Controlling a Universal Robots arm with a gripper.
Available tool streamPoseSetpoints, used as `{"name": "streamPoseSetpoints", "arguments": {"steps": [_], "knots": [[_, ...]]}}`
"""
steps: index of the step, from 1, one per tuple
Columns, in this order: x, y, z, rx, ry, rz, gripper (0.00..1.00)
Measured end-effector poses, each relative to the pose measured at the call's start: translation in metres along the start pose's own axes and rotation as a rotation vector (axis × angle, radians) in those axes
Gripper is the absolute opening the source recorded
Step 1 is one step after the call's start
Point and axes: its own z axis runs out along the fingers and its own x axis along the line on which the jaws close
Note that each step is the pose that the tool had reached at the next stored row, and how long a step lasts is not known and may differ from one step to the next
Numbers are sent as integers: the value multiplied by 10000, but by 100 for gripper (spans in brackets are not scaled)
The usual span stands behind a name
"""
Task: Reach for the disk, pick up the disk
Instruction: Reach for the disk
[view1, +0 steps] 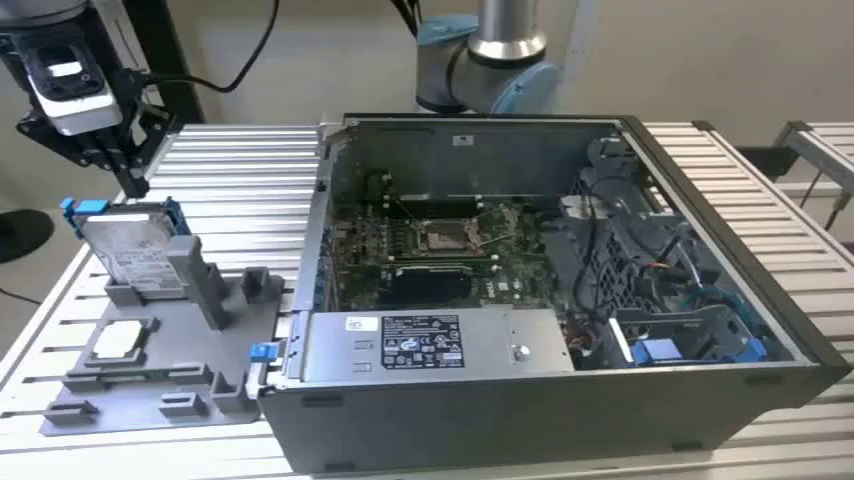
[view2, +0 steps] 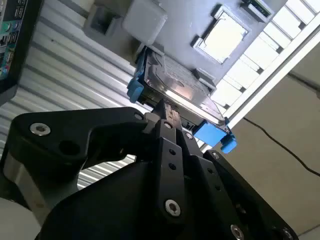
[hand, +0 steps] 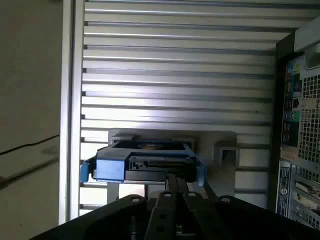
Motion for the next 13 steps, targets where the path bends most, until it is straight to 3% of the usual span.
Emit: {"name": "streamPoseSetpoints", "arguments": {"steps": [13], "knots": [[6,0,-1,1,2,0,0]]}}
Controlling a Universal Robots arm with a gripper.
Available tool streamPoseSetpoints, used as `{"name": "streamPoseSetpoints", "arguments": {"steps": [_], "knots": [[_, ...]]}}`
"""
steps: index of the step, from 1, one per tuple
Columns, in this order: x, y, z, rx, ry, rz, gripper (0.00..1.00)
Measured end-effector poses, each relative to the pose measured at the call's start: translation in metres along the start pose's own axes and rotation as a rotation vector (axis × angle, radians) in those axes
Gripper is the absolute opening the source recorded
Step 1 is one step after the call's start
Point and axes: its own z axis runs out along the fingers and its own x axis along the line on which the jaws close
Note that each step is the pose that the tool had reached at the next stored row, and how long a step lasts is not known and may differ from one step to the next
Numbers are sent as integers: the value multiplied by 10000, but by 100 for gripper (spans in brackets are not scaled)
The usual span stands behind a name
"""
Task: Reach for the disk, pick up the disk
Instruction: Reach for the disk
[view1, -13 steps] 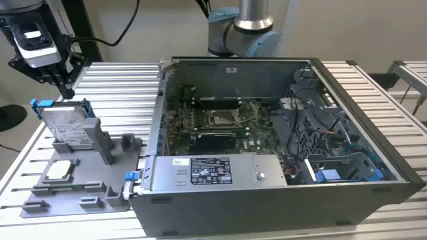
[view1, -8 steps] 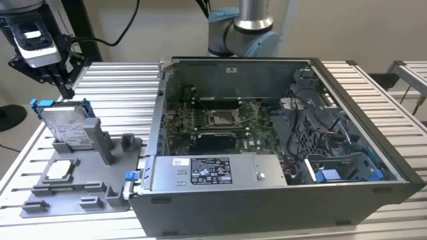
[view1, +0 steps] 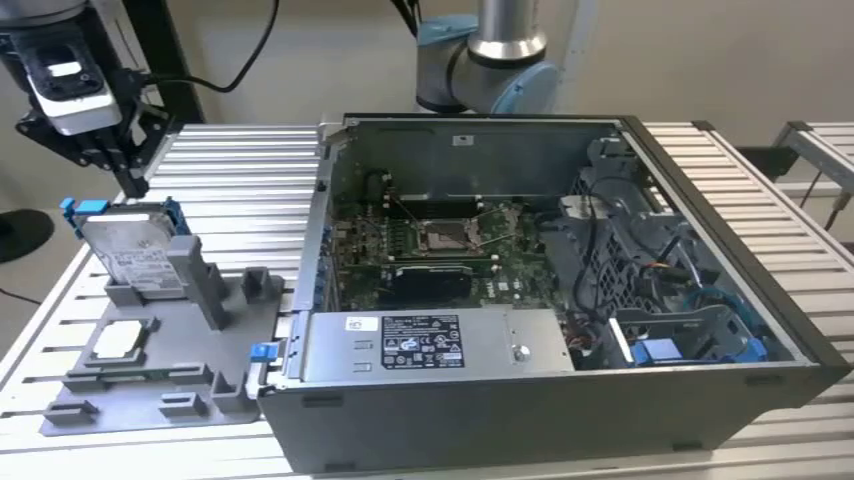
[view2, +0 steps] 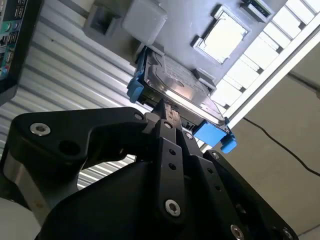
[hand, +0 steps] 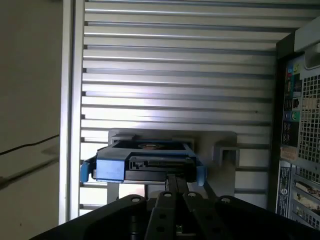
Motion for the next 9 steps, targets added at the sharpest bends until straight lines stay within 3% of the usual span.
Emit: {"name": "streamPoseSetpoints", "arguments": {"steps": [9], "knots": [[119,8,2,-2,-3,0,0]]}}
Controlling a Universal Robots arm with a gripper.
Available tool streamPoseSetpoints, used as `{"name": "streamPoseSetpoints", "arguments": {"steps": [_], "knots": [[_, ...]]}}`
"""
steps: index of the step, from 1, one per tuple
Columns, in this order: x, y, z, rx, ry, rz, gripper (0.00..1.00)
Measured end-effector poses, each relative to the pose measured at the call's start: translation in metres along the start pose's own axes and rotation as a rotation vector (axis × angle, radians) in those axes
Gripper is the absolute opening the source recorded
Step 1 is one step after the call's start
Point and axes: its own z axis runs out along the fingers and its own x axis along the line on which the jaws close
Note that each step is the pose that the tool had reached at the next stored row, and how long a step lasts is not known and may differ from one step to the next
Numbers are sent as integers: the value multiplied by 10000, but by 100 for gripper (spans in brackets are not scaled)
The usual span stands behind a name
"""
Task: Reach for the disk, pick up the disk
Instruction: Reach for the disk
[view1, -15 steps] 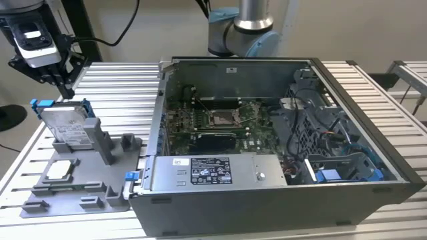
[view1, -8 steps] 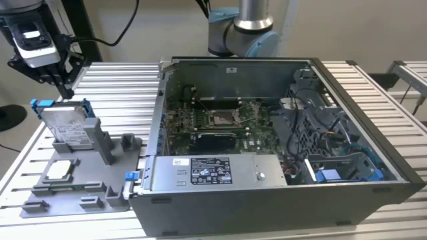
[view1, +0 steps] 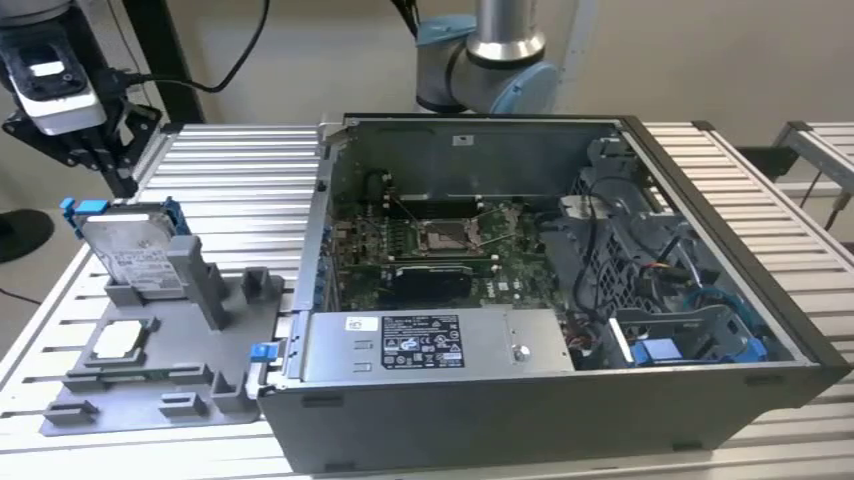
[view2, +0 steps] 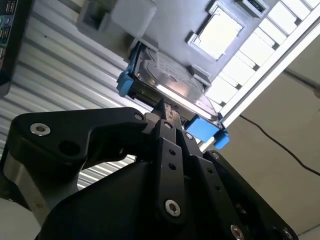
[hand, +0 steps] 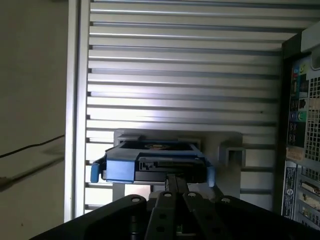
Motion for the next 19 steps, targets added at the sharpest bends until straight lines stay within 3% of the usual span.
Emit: {"name": "streamPoseSetpoints", "arguments": {"steps": [10,15,19], "knots": [[288,30,2,1,-5,0,0],[371,74,4,0,-5,-2,0],[383,91,5,0,-5,-4,0]]}}
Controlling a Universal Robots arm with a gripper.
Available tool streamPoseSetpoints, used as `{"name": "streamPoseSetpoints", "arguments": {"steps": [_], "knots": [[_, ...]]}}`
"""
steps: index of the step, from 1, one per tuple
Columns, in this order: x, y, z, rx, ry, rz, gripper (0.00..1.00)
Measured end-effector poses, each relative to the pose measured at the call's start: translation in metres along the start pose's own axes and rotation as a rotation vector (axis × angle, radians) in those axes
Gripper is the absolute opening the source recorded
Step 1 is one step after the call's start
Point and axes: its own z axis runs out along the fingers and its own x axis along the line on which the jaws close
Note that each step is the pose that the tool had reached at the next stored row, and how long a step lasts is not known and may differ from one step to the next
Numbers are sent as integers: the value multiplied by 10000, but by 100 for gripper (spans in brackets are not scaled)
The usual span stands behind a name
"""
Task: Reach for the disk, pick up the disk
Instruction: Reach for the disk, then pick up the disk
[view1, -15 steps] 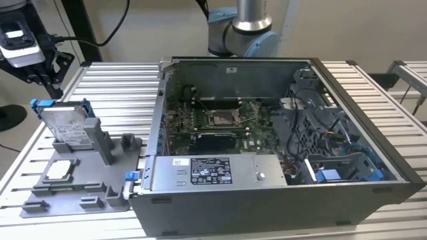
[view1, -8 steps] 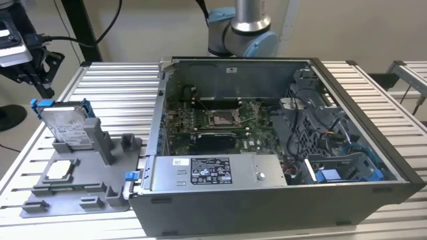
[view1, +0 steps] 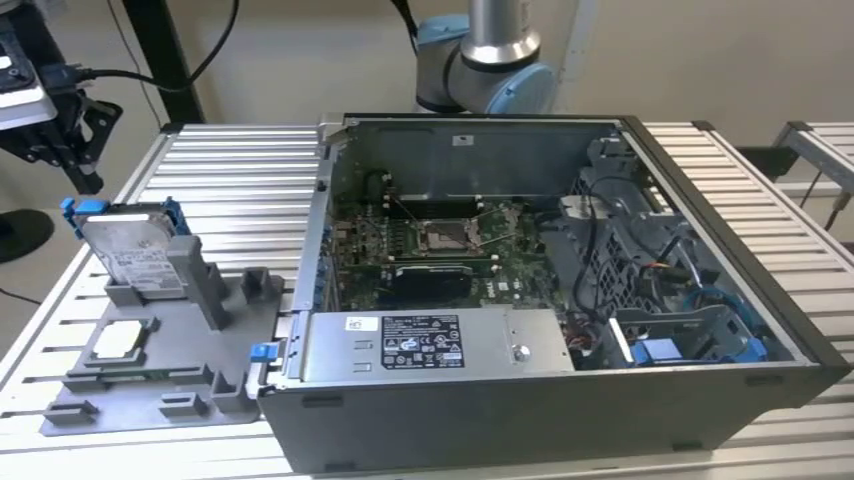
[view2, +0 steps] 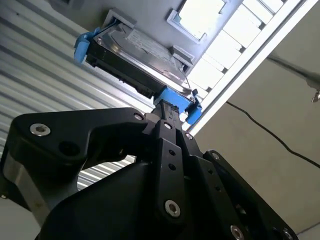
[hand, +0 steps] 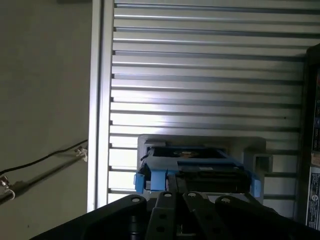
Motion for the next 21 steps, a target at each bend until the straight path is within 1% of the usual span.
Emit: {"name": "streamPoseSetpoints", "arguments": {"steps": [4,8,13,21], "knots": [[14,5,0,1,1,-4,0],[41,18,1,4,8,-209,0],[46,27,2,21,31,-816,0],[46,38,1,41,79,-2061,0]]}}
